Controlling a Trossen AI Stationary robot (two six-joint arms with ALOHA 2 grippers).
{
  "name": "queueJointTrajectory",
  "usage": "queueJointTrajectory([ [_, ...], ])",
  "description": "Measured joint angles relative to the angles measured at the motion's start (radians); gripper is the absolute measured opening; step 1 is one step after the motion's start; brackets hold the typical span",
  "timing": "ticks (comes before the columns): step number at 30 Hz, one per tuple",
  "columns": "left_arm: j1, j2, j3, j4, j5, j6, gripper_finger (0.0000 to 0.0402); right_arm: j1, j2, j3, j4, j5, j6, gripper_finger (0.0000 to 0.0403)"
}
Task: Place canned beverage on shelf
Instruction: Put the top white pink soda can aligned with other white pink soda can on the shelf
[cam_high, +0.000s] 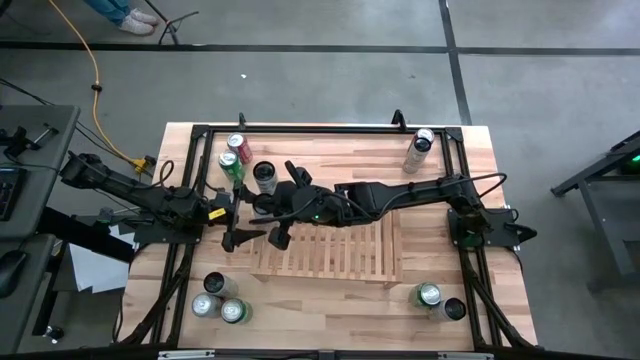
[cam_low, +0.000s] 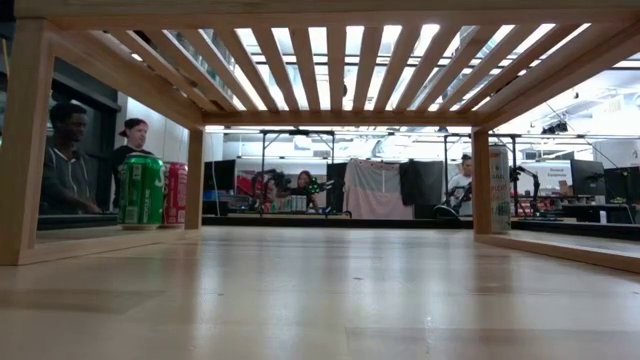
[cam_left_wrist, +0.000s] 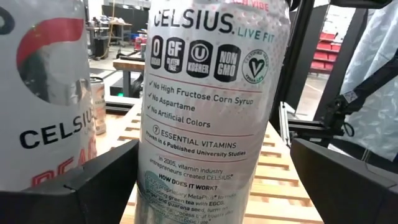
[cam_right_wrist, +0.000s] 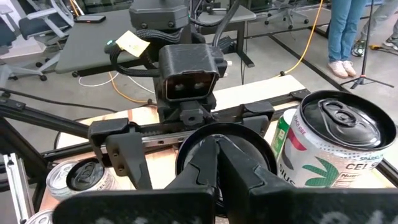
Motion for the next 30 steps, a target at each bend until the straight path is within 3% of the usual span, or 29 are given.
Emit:
queueJointTrajectory([
  [15, -0.002, -0.113, 0.000, -0.117, 0.010, 0.050, 0.0399, -0.001, 0.000, 0.000, 0.000, 0.004, 0.000, 0.0000],
  [30, -0.002, -0.285, 0.000, -0.290, -0.053, 0.077, 0.0399, -0.001, 0.000, -0.001, 0.000, 0.002, 0.000, 0.0000],
])
